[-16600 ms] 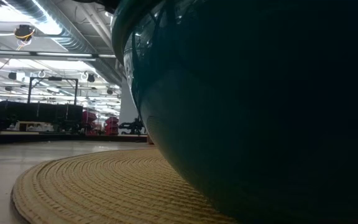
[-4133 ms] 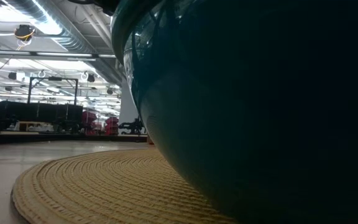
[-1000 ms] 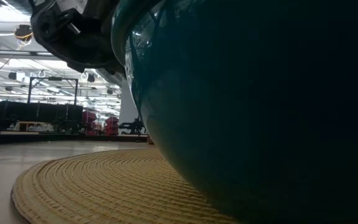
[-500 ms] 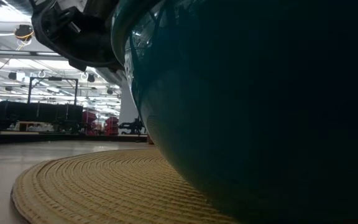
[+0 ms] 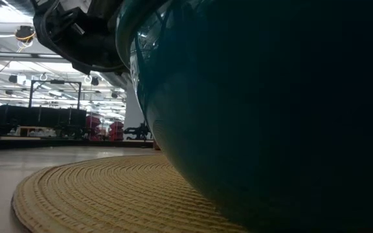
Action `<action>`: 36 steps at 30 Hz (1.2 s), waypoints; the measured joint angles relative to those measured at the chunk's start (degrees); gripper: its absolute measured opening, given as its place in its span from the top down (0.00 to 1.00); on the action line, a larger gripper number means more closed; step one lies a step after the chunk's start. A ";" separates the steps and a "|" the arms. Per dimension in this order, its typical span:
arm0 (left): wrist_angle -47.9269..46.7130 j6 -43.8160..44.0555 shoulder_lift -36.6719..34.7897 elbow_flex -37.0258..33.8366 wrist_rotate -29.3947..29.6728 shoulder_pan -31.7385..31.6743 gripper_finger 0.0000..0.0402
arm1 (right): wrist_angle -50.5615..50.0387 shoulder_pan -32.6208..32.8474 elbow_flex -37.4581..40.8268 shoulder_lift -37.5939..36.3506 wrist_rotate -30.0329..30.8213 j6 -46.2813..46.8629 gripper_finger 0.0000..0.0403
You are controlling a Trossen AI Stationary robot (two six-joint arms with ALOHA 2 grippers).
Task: Arrange a breakfast setting
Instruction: Put the spoon on the brown table mat to the left side of the blue bowl
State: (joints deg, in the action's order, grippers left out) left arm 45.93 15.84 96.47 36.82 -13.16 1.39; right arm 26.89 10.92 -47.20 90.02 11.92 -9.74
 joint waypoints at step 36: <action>-0.46 -0.99 -0.04 -0.11 -1.40 -1.14 0.99 | 0.05 -0.07 0.00 0.02 -2.47 -2.77 0.54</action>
State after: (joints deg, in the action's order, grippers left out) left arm 45.47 14.85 96.42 36.71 -14.57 0.25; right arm 26.94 10.85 -47.20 90.04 9.45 -12.50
